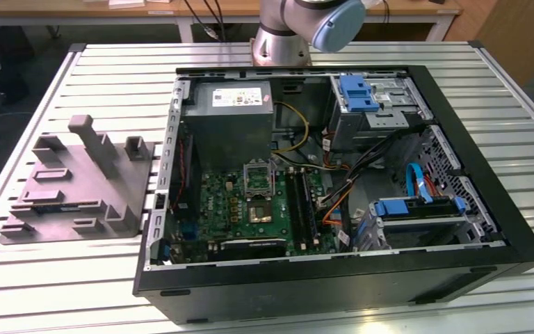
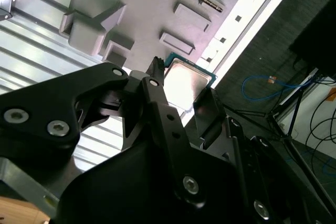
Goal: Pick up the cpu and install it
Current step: 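Pick up the cpu and move it towards the insertion slot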
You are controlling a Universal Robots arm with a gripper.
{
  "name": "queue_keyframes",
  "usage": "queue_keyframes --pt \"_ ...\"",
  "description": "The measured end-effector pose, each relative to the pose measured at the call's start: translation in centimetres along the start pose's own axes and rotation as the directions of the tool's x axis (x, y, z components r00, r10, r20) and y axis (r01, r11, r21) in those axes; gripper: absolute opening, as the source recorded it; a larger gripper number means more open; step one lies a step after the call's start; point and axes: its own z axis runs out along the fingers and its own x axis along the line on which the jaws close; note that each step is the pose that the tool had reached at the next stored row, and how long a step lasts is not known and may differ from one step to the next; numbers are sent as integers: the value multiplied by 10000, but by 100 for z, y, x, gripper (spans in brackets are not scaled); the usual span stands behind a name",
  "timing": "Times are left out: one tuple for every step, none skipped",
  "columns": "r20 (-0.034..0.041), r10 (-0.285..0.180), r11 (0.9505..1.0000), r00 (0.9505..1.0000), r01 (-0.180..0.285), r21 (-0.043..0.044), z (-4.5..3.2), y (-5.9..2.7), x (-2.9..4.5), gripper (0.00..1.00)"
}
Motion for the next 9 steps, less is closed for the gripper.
queue_keyframes --pt "0 0 10000 10000 0 0 0 0 -8 47" --pt "0 1 10000 10000 -1 -1 0 1 -13 47" --pt "0 1 10000 10000 -1 0 1 1 -17 47" --pt "-1 1 10000 10000 -1 0 1 1 -18 47" --pt "-1 1 10000 10000 -1 1 0 0 -18 47" --pt "-3 1 10000 10000 -1 6 -4 0 -19 47" --pt "-4 0 10000 10000 0 10 -11 1 -19 47" --pt "-3 0 10000 10000 0 9 -20 1 -20 47" --pt "-3 0 10000 10000 0 9 -32 1 -20 47"
